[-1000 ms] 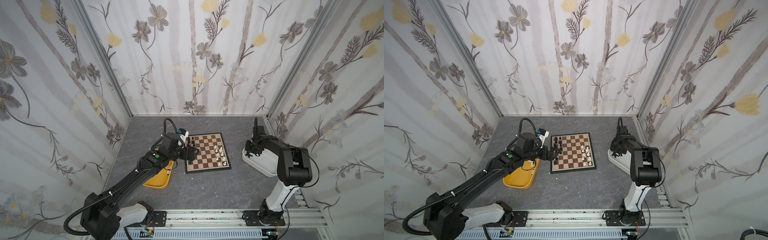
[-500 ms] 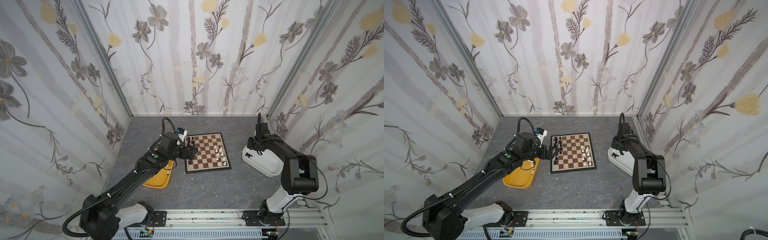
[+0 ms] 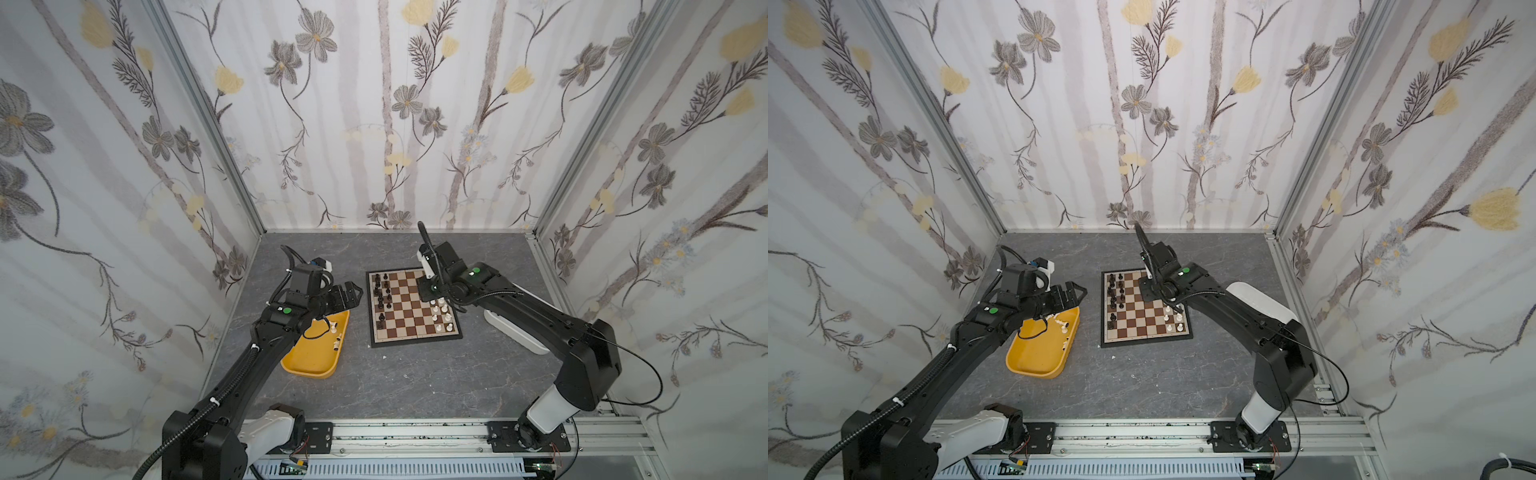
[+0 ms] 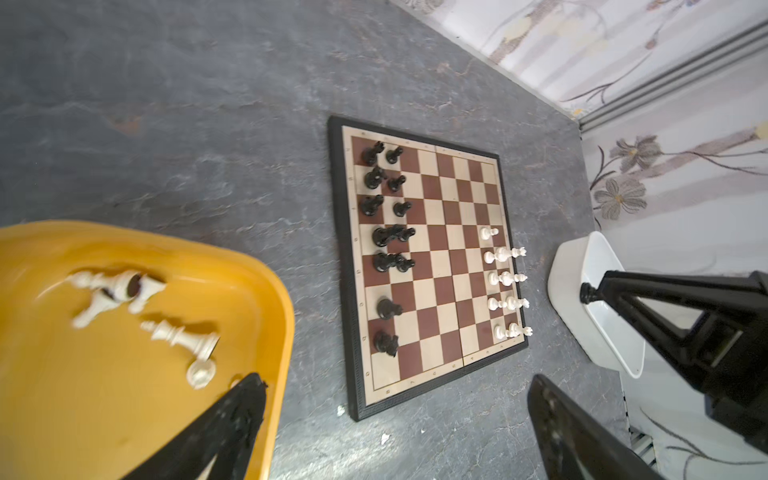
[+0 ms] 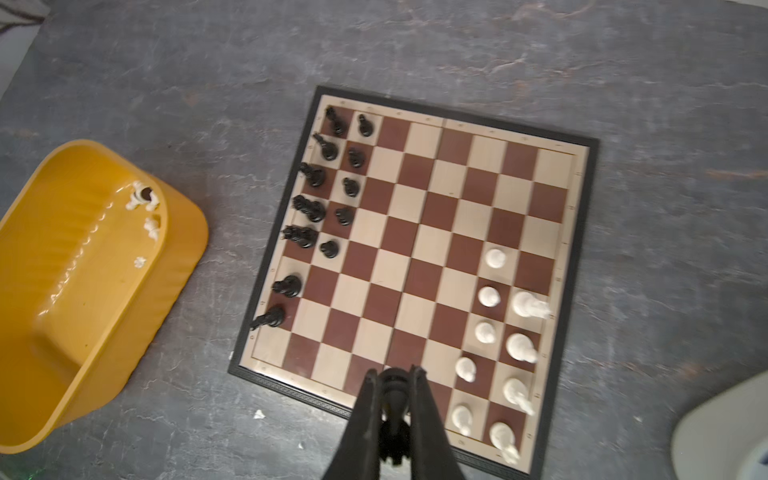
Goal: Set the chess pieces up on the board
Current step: 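Lift the black piece and carry it over the board's black rows, then lower the black piece onto the board edge and open the right gripper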
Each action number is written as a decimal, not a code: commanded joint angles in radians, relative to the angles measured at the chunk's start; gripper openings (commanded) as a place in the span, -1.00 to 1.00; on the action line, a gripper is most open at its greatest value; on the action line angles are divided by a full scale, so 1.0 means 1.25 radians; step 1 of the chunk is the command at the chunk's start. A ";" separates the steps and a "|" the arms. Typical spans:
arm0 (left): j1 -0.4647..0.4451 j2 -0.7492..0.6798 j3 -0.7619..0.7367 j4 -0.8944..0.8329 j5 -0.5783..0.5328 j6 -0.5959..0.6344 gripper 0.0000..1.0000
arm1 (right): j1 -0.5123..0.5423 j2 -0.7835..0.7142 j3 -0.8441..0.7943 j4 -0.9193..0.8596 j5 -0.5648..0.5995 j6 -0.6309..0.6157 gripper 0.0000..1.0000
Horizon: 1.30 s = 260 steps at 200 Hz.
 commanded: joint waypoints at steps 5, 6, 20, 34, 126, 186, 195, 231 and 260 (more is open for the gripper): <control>0.050 -0.067 -0.036 -0.072 0.020 -0.024 1.00 | 0.091 0.106 0.069 0.023 -0.036 0.032 -0.94; 0.051 -0.070 -0.036 -0.073 0.019 -0.023 1.00 | 0.094 0.111 0.072 0.023 -0.036 0.032 -0.94; 0.064 -0.095 -0.044 -0.100 0.007 -0.005 1.00 | 0.127 0.165 0.115 0.025 -0.048 0.037 -0.93; 0.069 -0.114 -0.045 -0.117 0.002 0.007 1.00 | 0.148 0.204 0.139 0.031 -0.063 0.045 -0.93; 0.069 -0.141 -0.024 -0.204 -0.157 0.031 1.00 | 0.181 0.280 0.121 0.002 -0.057 0.069 -0.92; 0.070 -0.137 -0.023 -0.193 -0.143 0.033 1.00 | 0.179 0.295 0.116 -0.009 -0.017 0.074 -0.87; 0.069 -0.136 -0.023 -0.192 -0.142 0.033 1.00 | 0.179 0.300 0.119 -0.014 -0.009 0.074 -0.86; 0.069 -0.132 -0.022 -0.189 -0.138 0.032 1.00 | 0.177 0.305 0.122 -0.008 -0.012 0.071 -0.80; 0.069 -0.131 -0.023 -0.186 -0.135 0.032 1.00 | 0.176 0.313 0.128 -0.008 -0.011 0.068 -0.73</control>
